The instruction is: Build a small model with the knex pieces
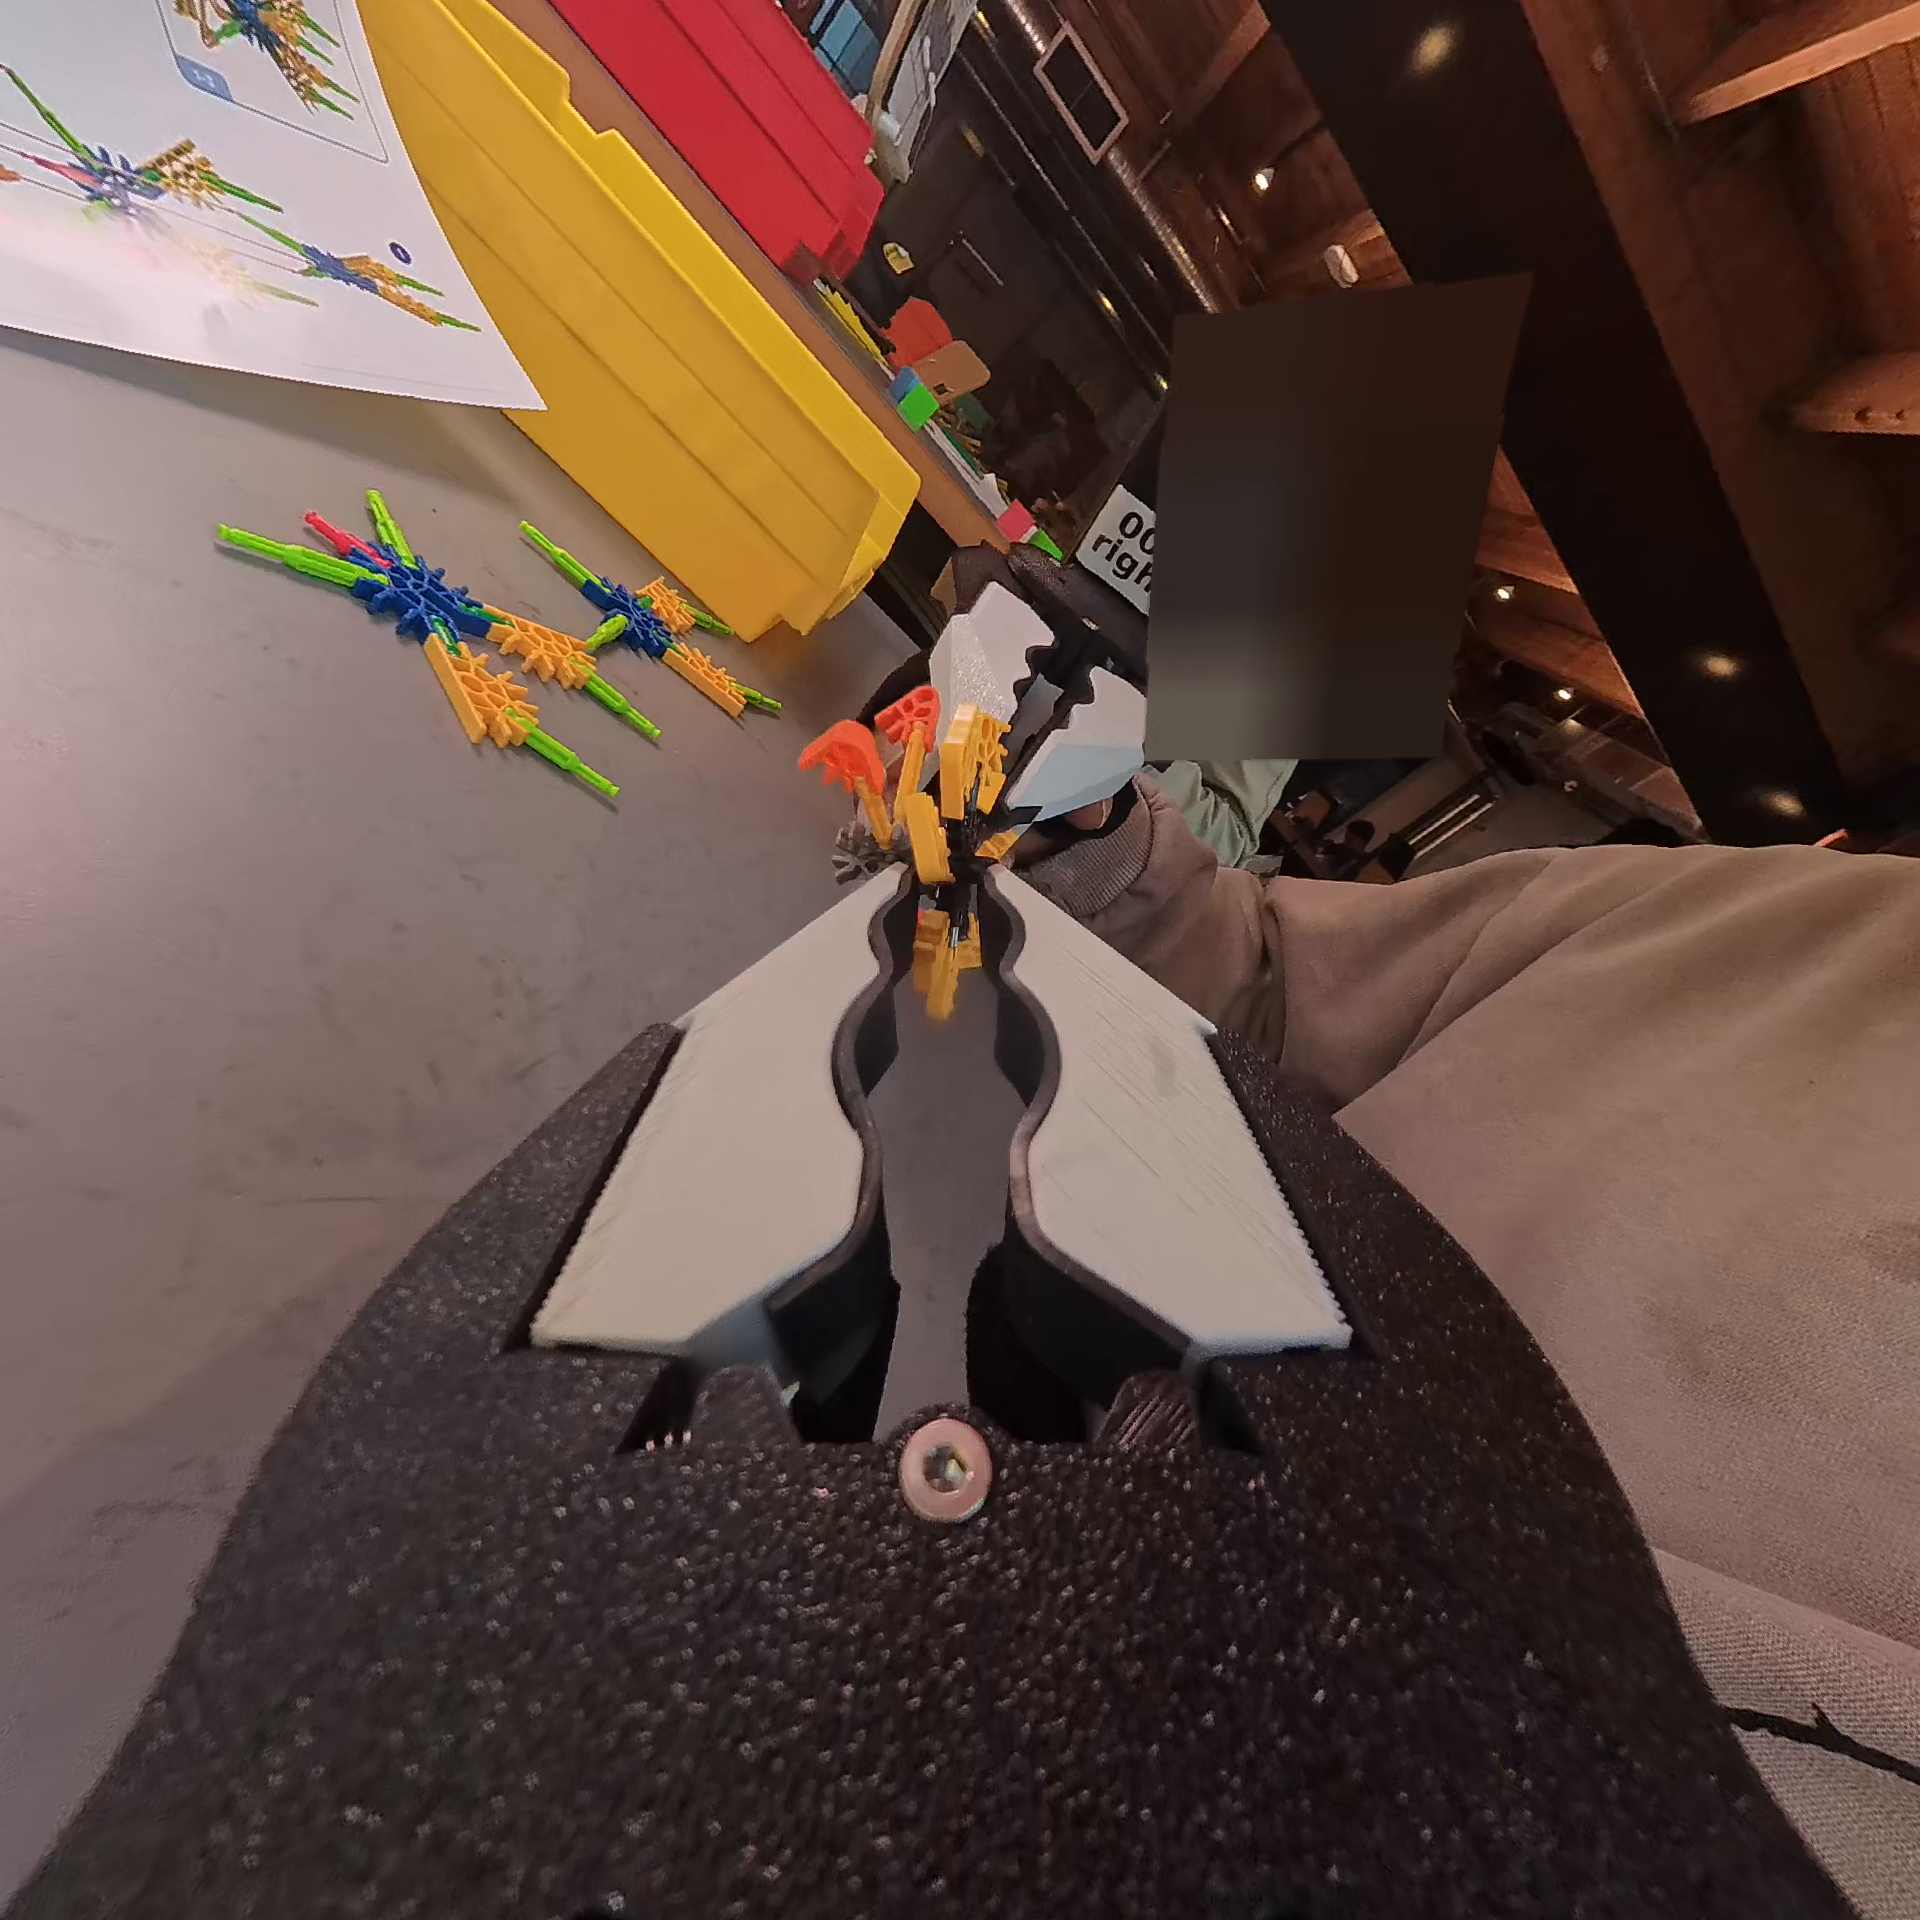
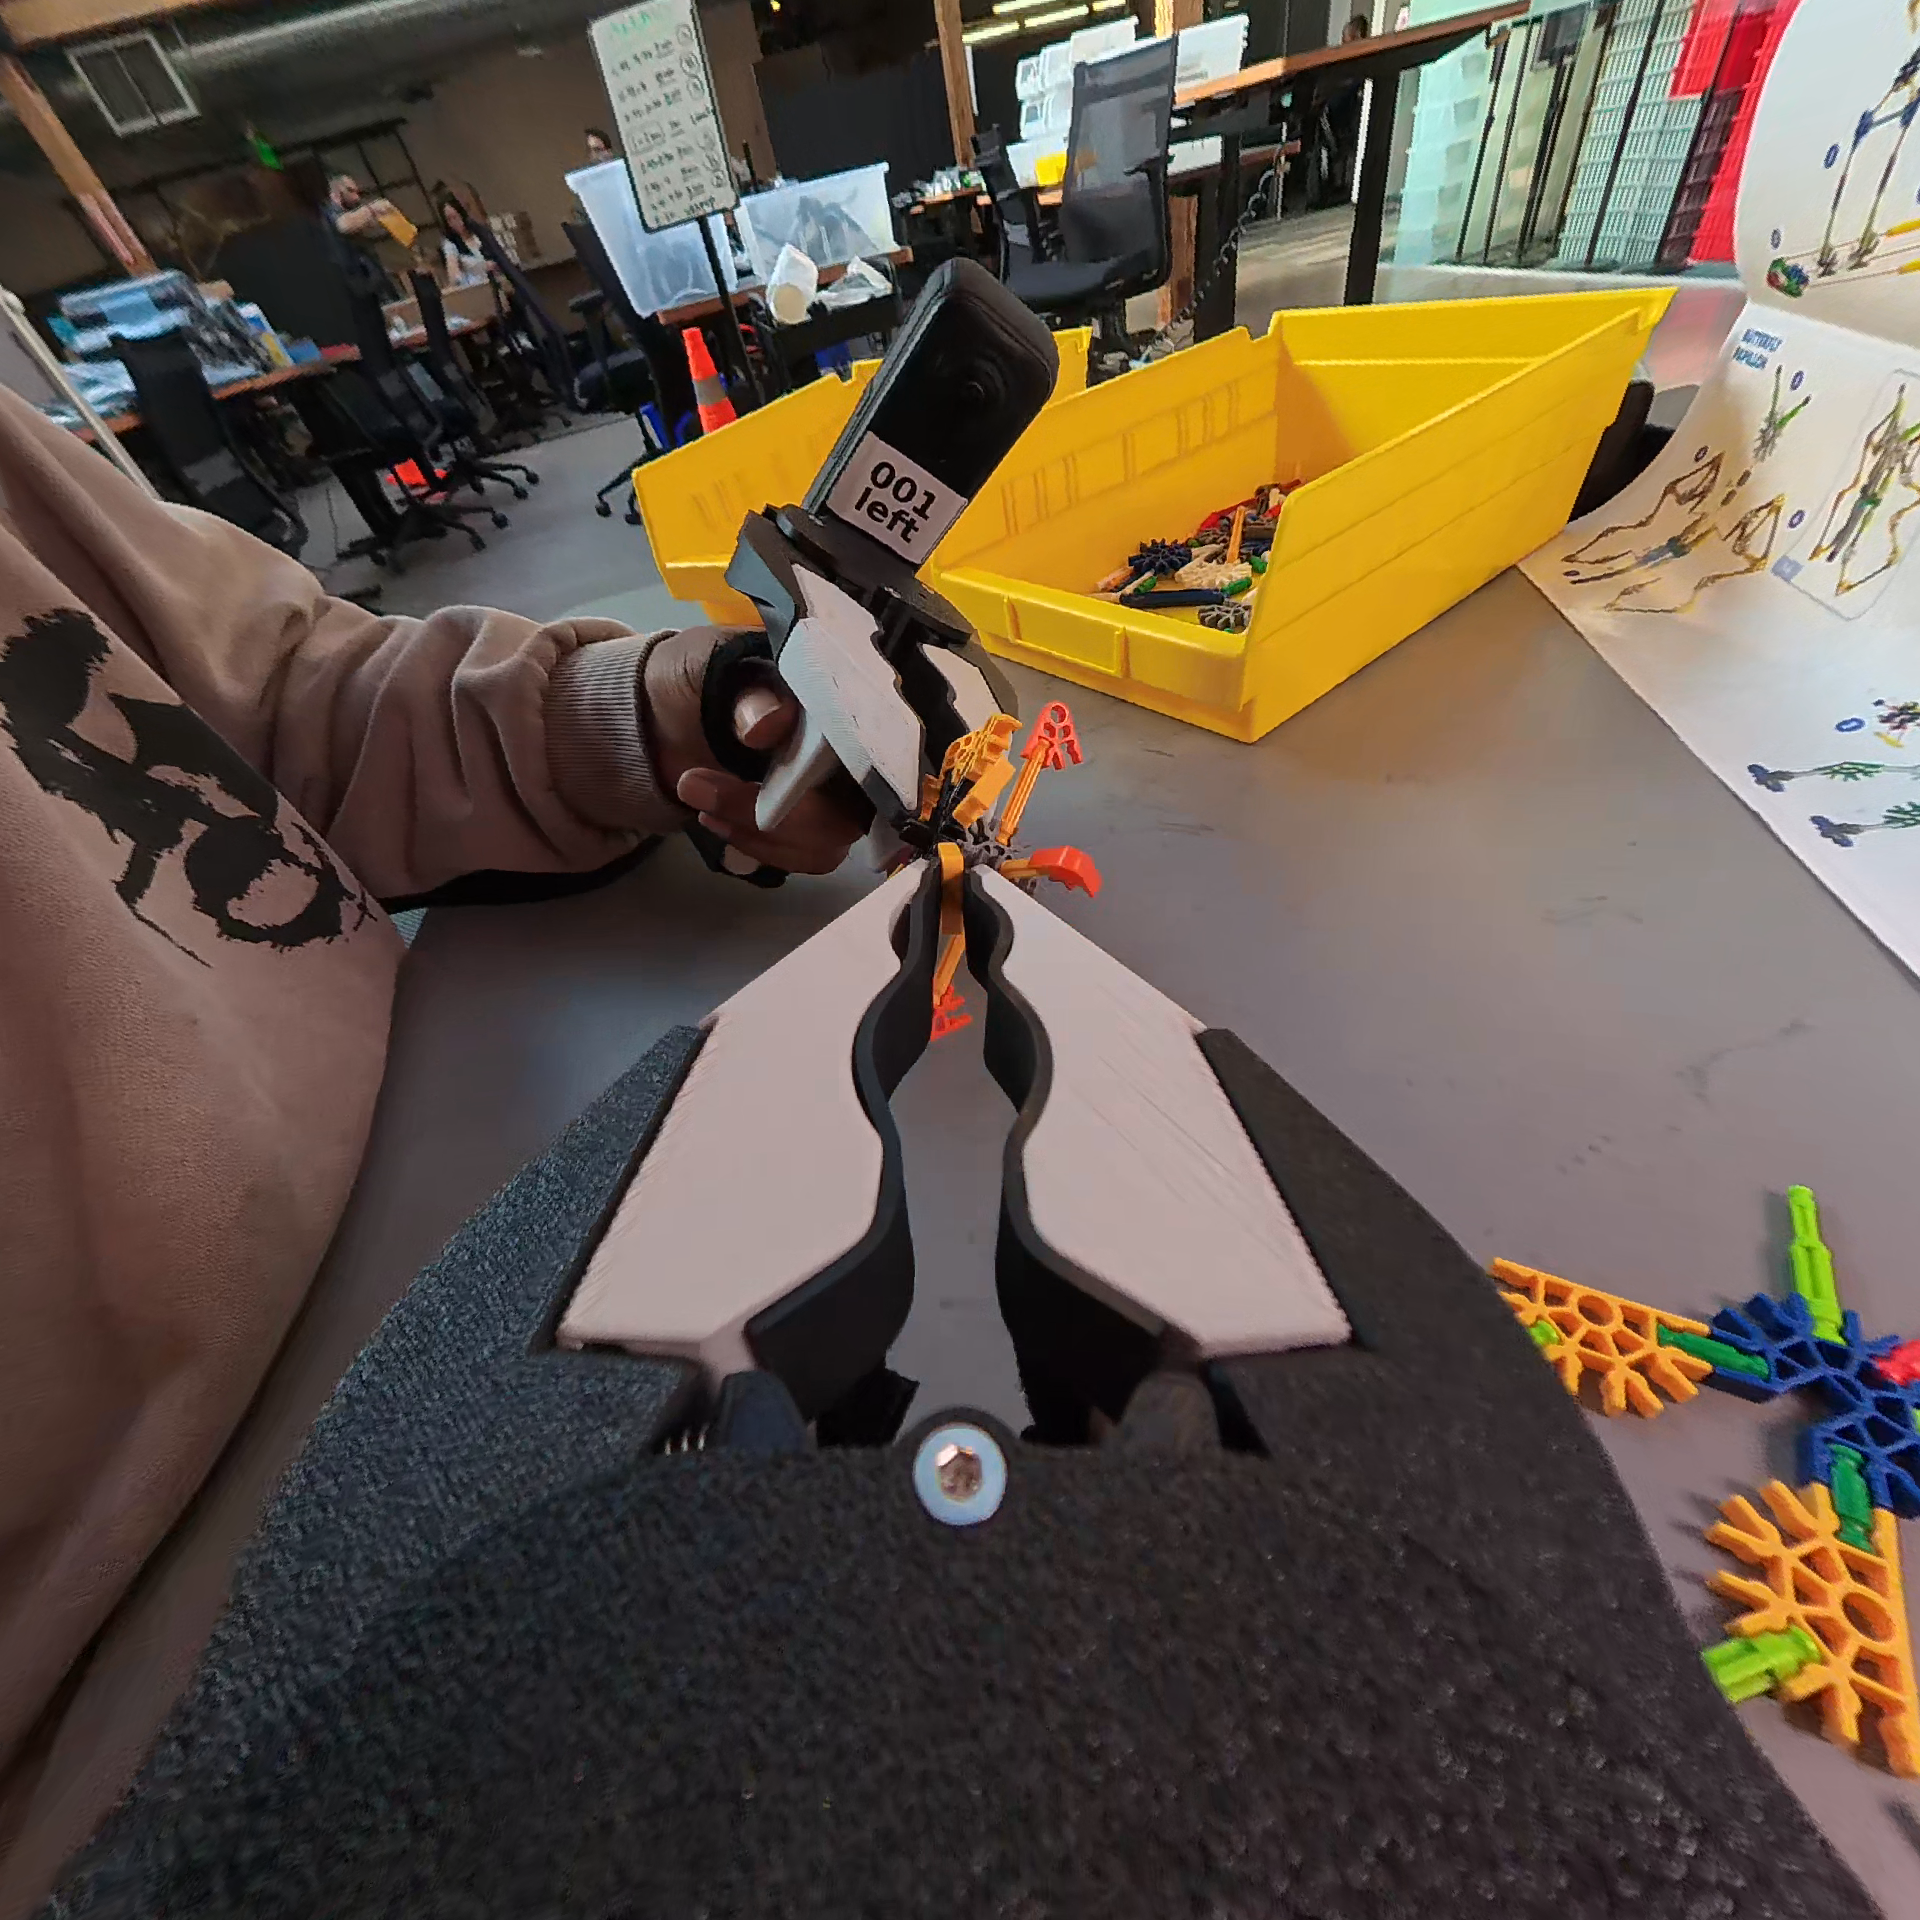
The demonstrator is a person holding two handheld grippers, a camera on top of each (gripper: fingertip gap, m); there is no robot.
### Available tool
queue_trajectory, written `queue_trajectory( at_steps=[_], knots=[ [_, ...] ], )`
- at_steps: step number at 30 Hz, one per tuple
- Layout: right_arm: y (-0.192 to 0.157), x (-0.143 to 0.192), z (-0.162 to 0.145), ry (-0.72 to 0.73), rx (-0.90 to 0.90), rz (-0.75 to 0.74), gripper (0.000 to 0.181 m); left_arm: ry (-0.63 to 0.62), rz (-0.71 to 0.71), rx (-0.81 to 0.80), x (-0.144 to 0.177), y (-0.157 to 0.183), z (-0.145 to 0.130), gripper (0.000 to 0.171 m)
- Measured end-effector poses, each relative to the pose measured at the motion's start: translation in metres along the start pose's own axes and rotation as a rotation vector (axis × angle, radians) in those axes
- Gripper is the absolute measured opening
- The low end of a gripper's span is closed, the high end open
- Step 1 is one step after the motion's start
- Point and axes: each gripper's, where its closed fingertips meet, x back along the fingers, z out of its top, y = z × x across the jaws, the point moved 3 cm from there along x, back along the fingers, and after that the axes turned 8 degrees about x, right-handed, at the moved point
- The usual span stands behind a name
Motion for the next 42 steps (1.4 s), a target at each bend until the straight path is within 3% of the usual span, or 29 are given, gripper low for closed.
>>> queue_trajectory(
  at_steps=[8,15,20,24,28,30,35,39,42],
  knots=[
    [0.006,-0.002,-0.005,-0.027,-0.029,-0.038,0.002,0.006,0.074,-0.09,0.001,-0.001,0.001,0.003],
    [0.018,-0.006,-0.008,-0.05,-0.101,-0.156,0.001,0.05,0.289,-0.283,-0.001,-0.006,0.006,0.003],
    [0.031,-0.011,-0.008,-0.109,-0.053,-0.341,0.001,0.097,0.509,-0.491,-0.004,-0.008,0.012,0.003],
    [0.047,0.002,0.003,-0.039,-0.07,-0.416,0.001,0.152,0.472,-0.401,0.004,-0.01,0.019,0.003],
    [0.05,0.017,0.013,0.085,-0.141,-0.341,0.001,0.06,0.244,-0.031,0.004,-0.023,0.004,0.003],
    [0.047,0.018,0.005,0.045,-0.207,-0.243,0.001,-0.017,0.179,0.093,0.001,-0.029,-0.007,0.003],
    [0.017,0.014,-0.027,-0.149,-0.27,0.045,0.002,-0.108,0.232,0.075,-0.006,-0.035,-0.022,0.003],
    [0.004,0.007,-0.036,-0.196,-0.223,0.107,0.002,-0.123,0.237,0.101,-0.006,-0.037,-0.025,0.004],
    [0.003,0.005,-0.04,-0.235,-0.088,0.08,0.002,-0.162,0.243,0.118,-0.006,-0.038,-0.029,0.004]
  ],
)
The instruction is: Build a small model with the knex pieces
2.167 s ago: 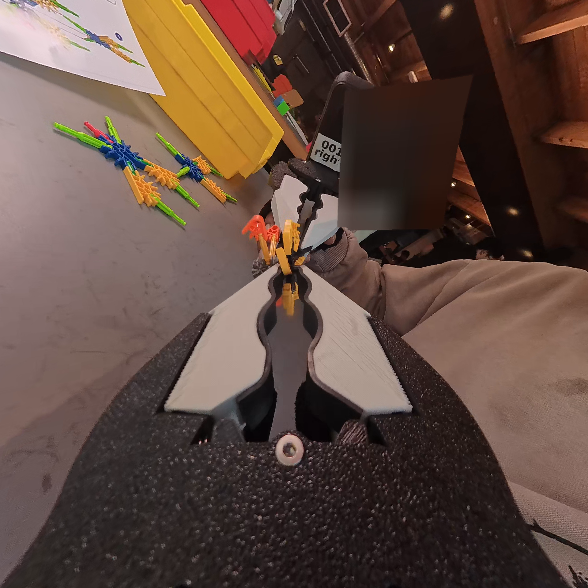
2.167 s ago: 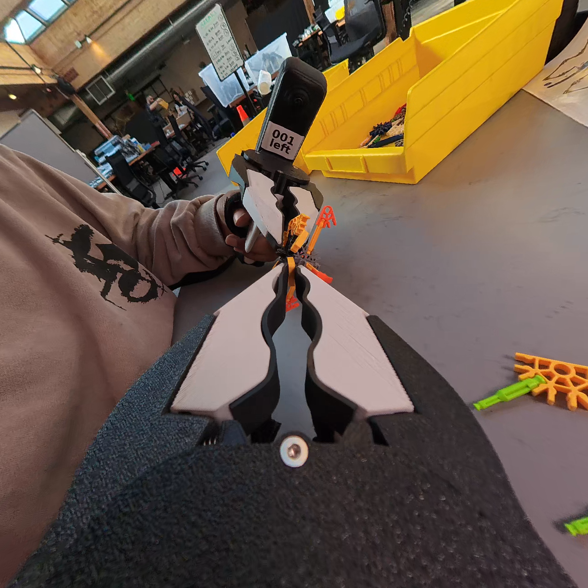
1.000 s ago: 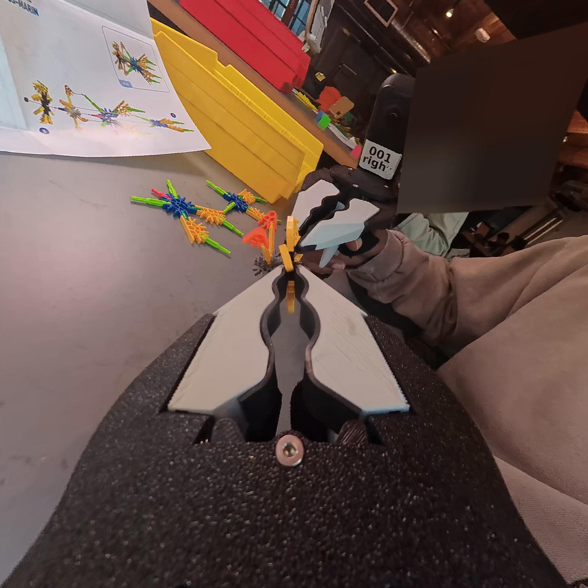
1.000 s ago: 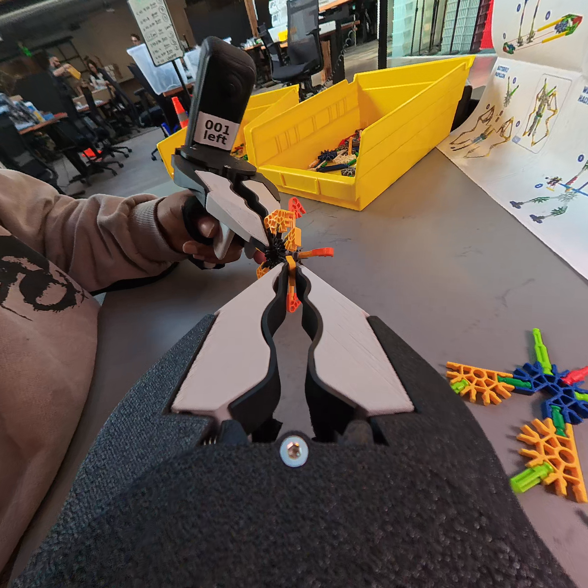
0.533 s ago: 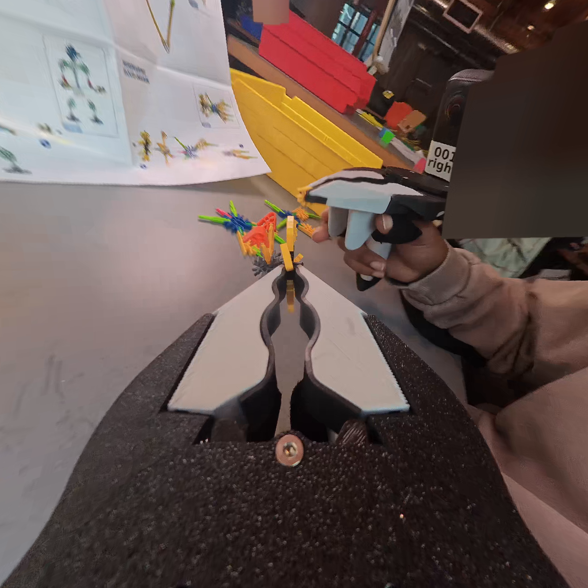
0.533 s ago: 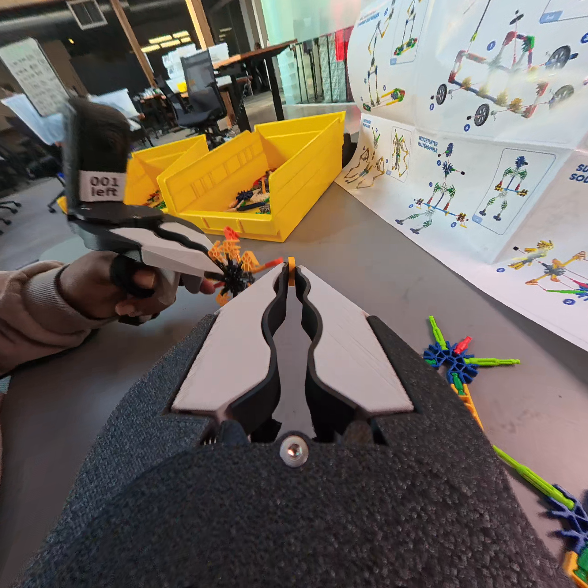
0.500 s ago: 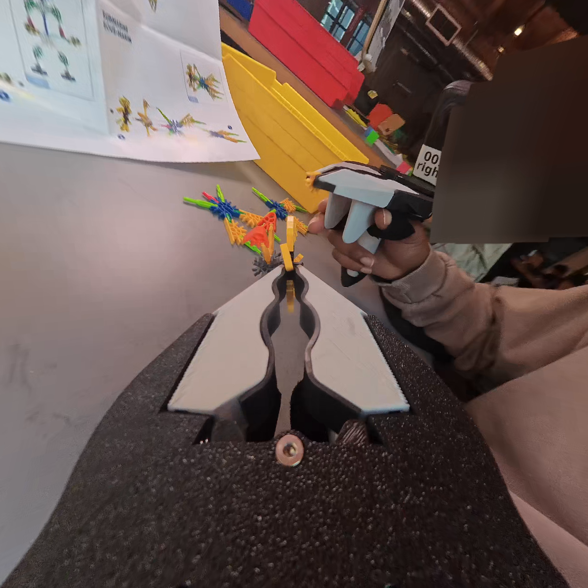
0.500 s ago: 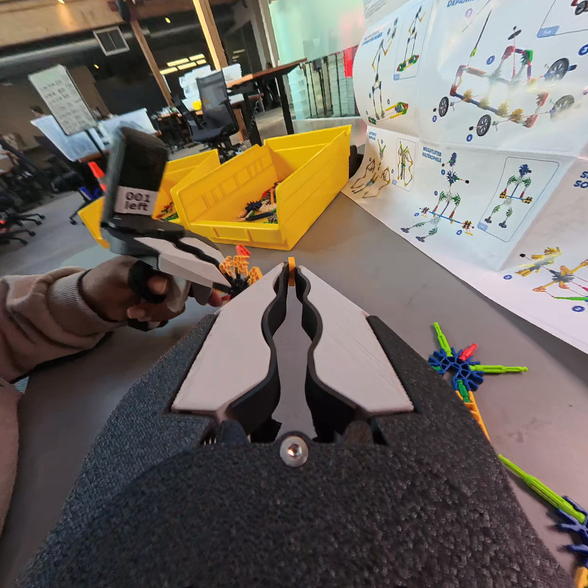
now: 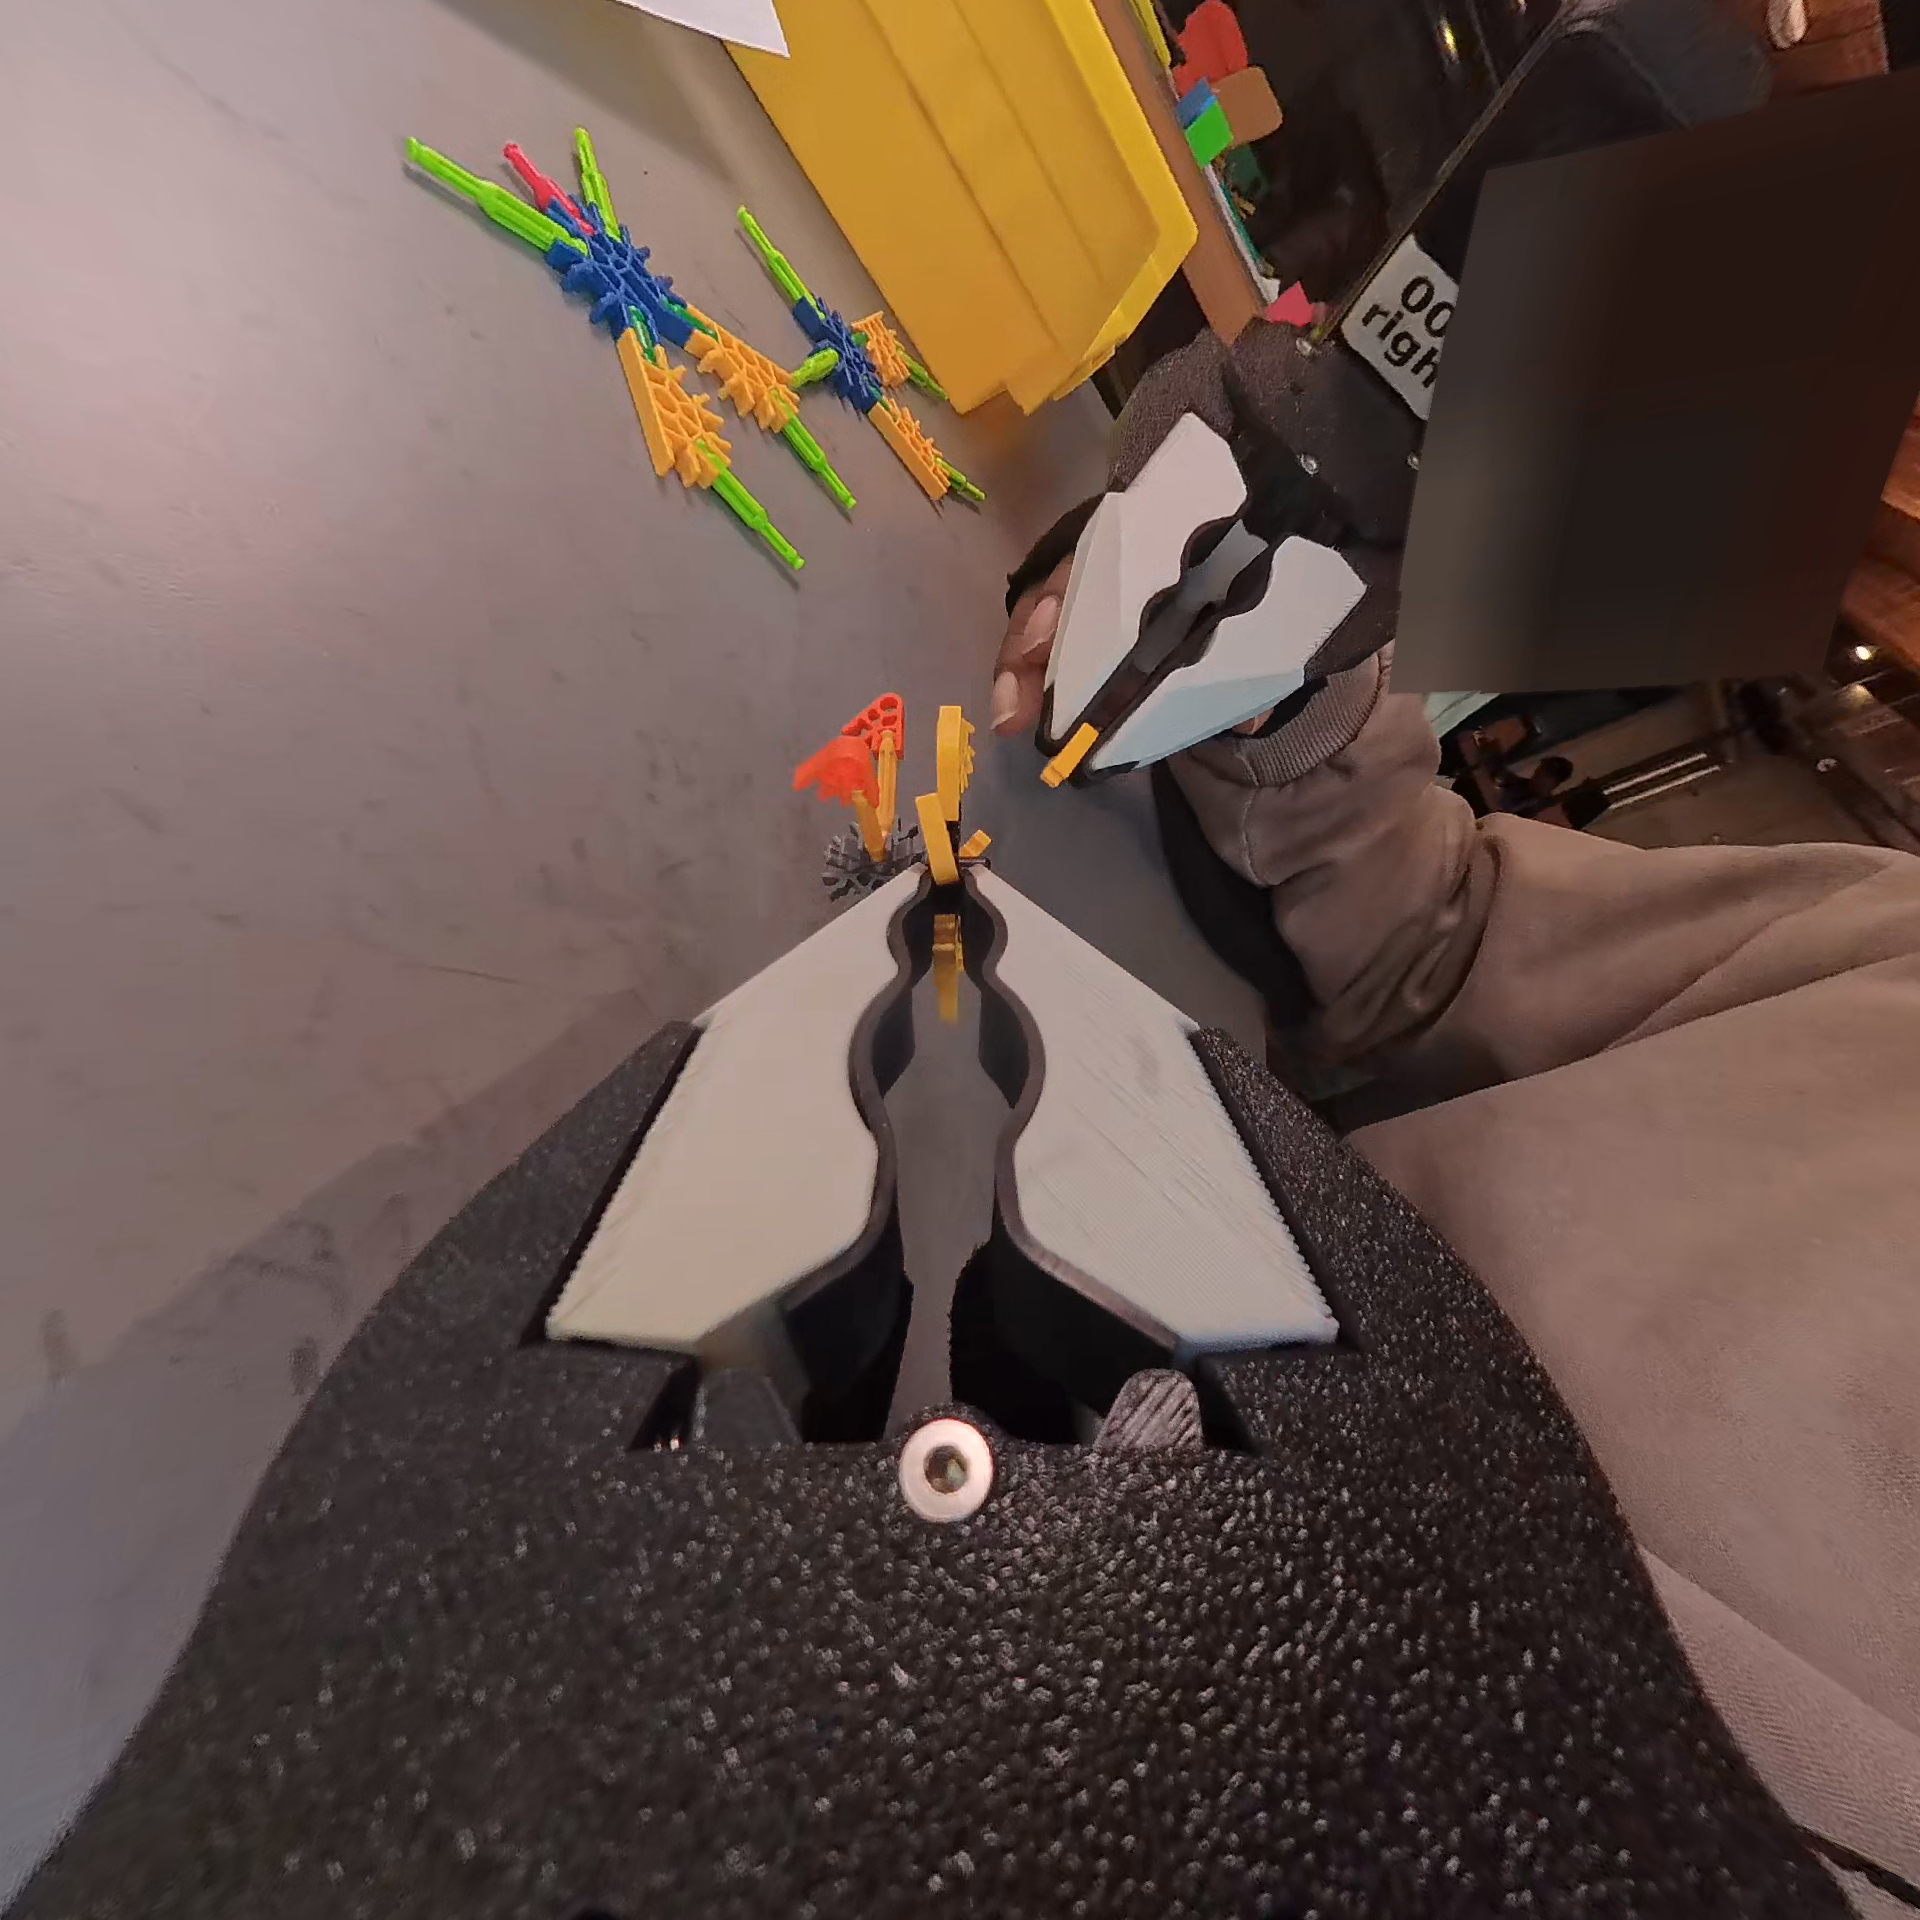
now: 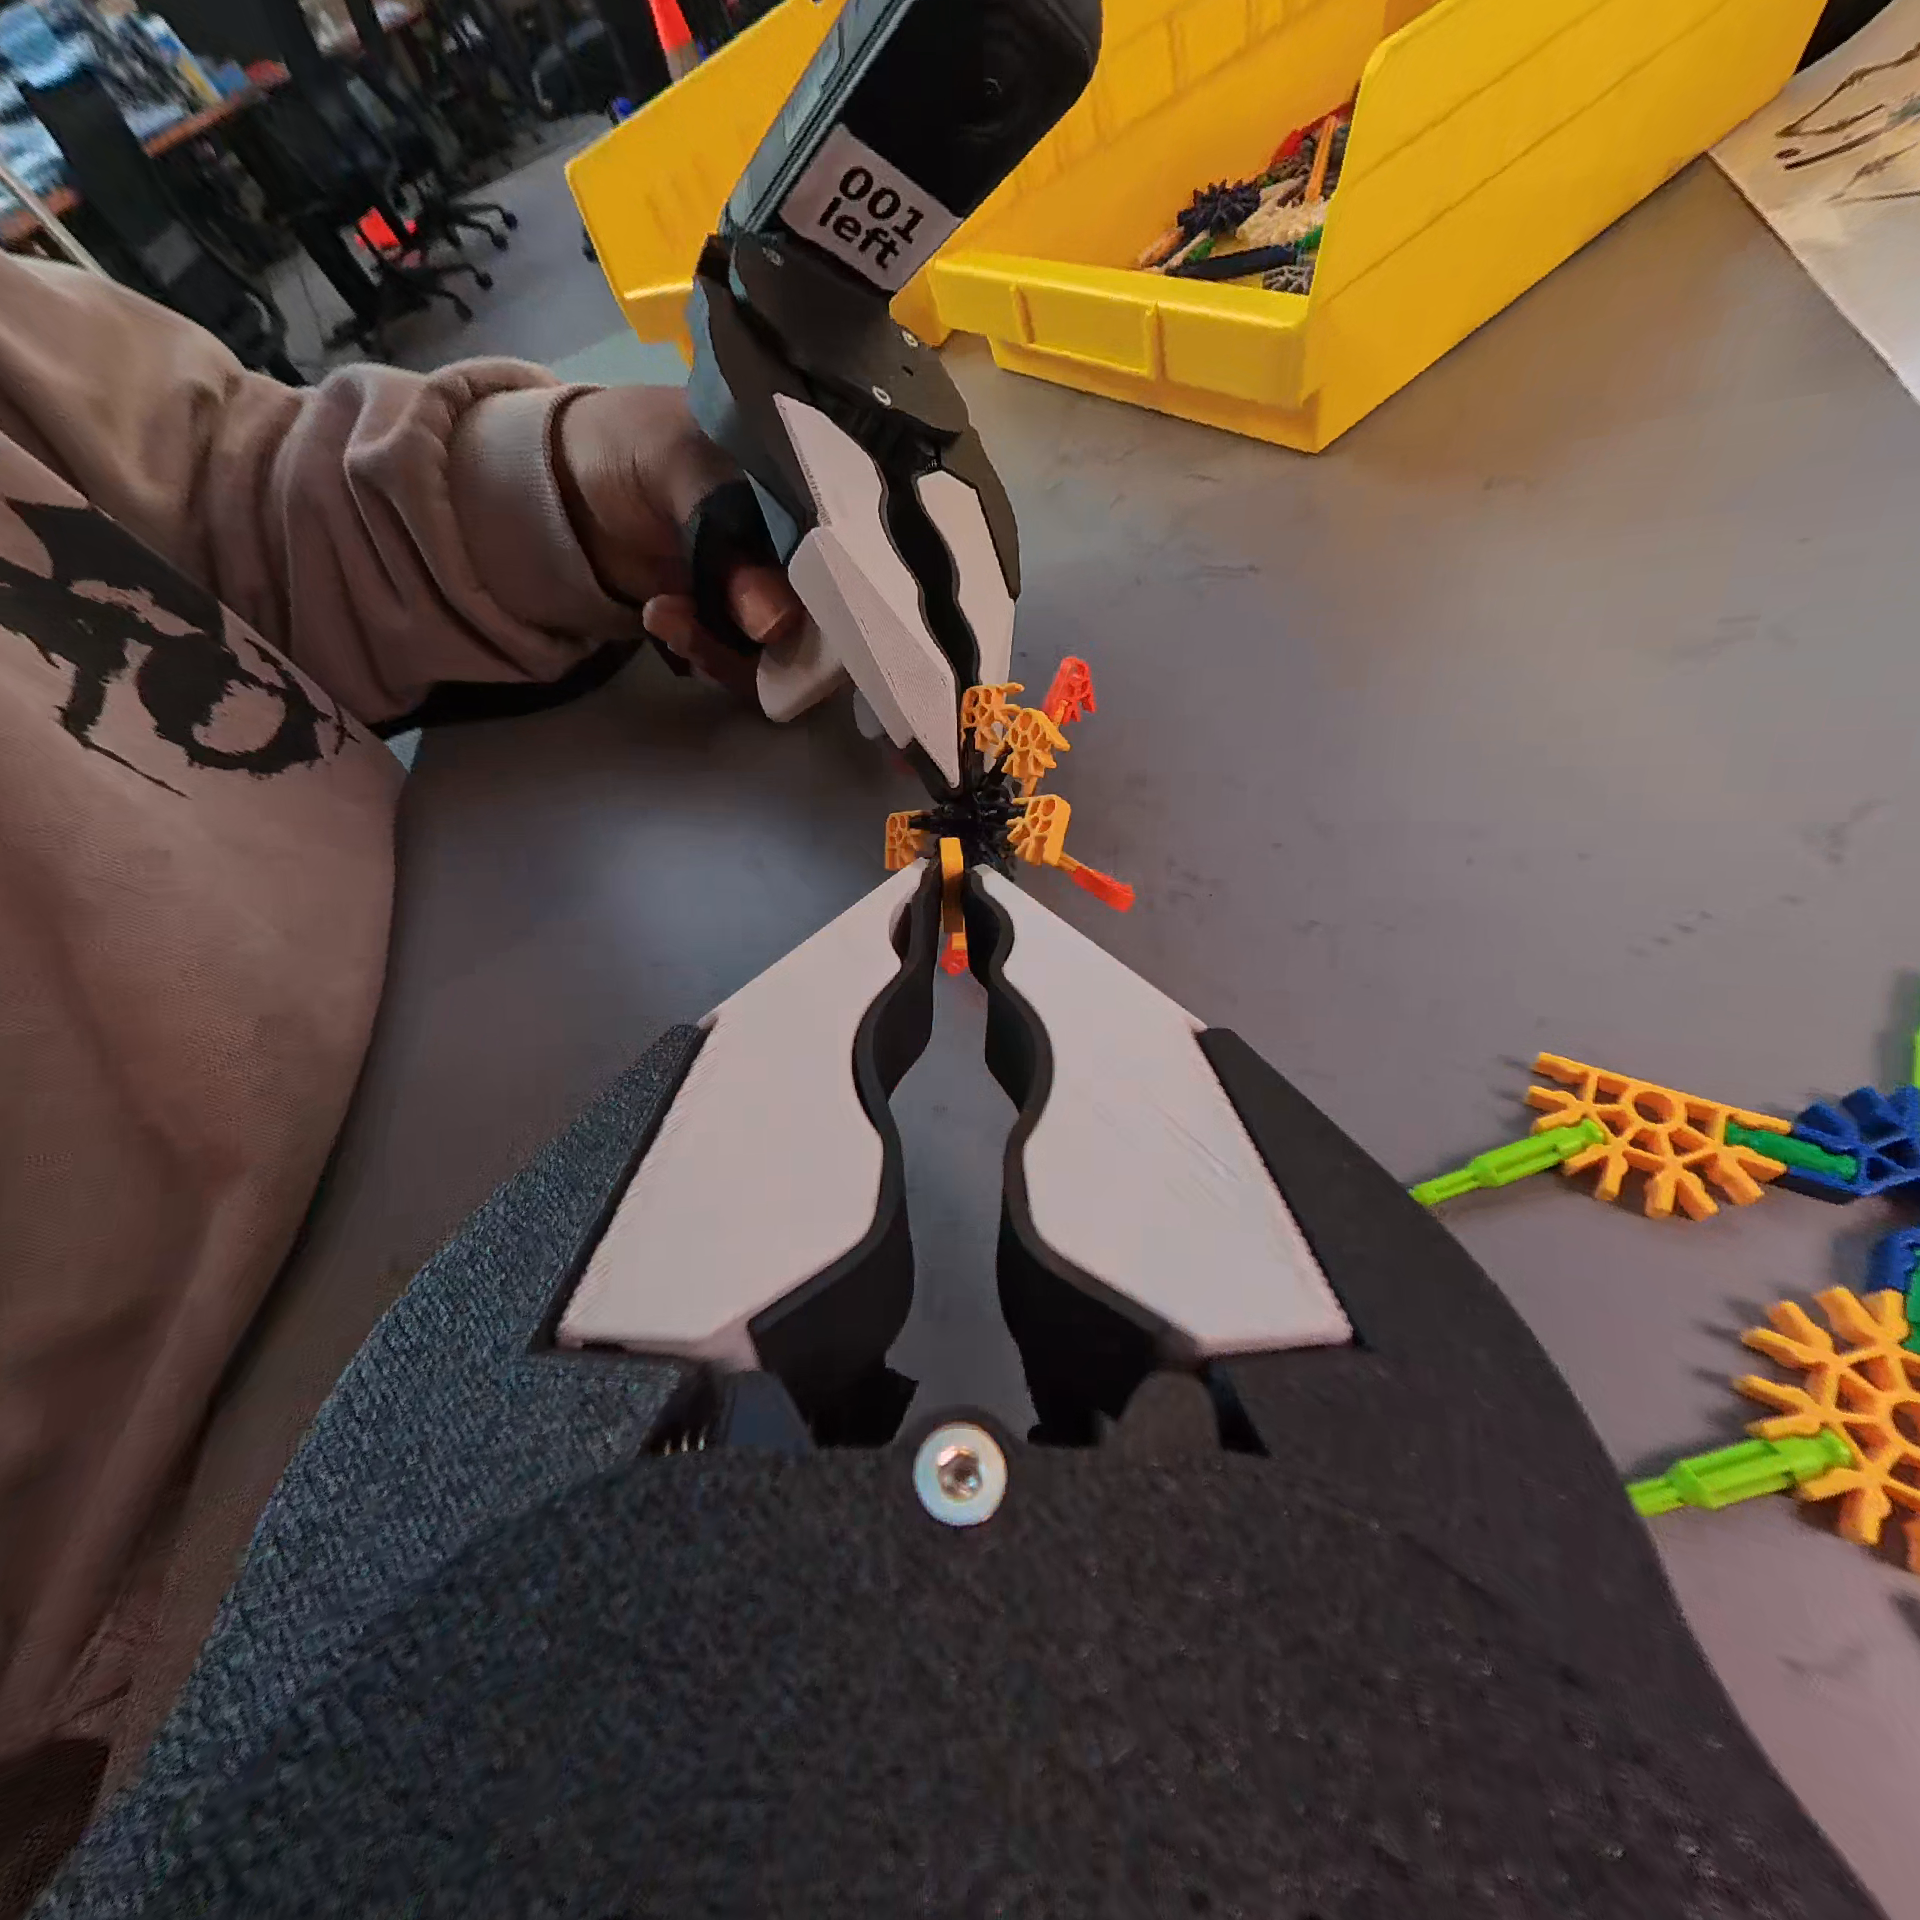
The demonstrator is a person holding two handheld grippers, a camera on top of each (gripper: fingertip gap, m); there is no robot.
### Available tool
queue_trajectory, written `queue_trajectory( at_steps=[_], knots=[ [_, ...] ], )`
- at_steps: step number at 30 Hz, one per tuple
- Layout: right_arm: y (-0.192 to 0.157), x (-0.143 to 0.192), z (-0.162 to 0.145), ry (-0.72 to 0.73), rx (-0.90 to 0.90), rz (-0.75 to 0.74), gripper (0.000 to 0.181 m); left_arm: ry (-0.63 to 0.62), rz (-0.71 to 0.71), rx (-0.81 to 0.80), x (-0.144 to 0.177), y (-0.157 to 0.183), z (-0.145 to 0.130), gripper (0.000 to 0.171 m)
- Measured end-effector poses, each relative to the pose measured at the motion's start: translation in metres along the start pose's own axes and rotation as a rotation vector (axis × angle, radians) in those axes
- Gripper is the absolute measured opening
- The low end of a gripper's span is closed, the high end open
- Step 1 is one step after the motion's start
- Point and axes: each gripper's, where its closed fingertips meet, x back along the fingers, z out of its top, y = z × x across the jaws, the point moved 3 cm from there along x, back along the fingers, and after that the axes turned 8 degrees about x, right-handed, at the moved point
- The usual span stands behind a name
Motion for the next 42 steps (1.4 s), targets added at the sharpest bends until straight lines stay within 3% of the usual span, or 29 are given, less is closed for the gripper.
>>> queue_trajectory(
  at_steps=[4,13,19,21,23,25,29,32,42],
  knots=[
    [-0.006,-0.003,-0.004,-0.058,0.18,-0.037,0.002,-0.043,0.027,-0.003,0.001,-0.002,-0.004,0.005],
    [-0.003,-0.014,-0.035,-0.328,0.501,-0.155,0.002,-0.065,0.169,-0.072,0.021,-0.018,0.003,0.029],
    [-0.004,-0.016,-0.032,-0.313,0.604,-0.182,0.002,-0.123,0.374,-0.201,0.043,-0.035,0.005,0.044],
    [-0.005,-0.014,-0.026,-0.275,0.622,-0.195,0.002,-0.087,0.41,-0.25,0.052,-0.033,0.013,0.045],
    [-0.008,-0.012,-0.014,-0.207,0.654,-0.219,0.002,0.003,0.354,-0.31,0.058,-0.017,0.027,0.043],
    [-0.012,-0.007,0.007,-0.091,0.719,-0.278,0.002,0.06,0.159,-0.322,0.056,0.013,0.03,0.037],
    [-0.032,0.006,0.05,0.1,0.932,-0.433,0.002,0.06,-0.253,-0.193,0.036,0.061,0.018,0.033],
    [-0.047,0.006,0.059,0.1,1.095,-0.508,0.002,0.064,-0.417,-0.09,0.026,0.074,0.014,0.028],
    [-0.053,-0.002,0.053,-0.008,1.321,-0.581,0.001,0.065,-0.399,-0.082,0.017,0.071,0.01,0.009]
  ],
)
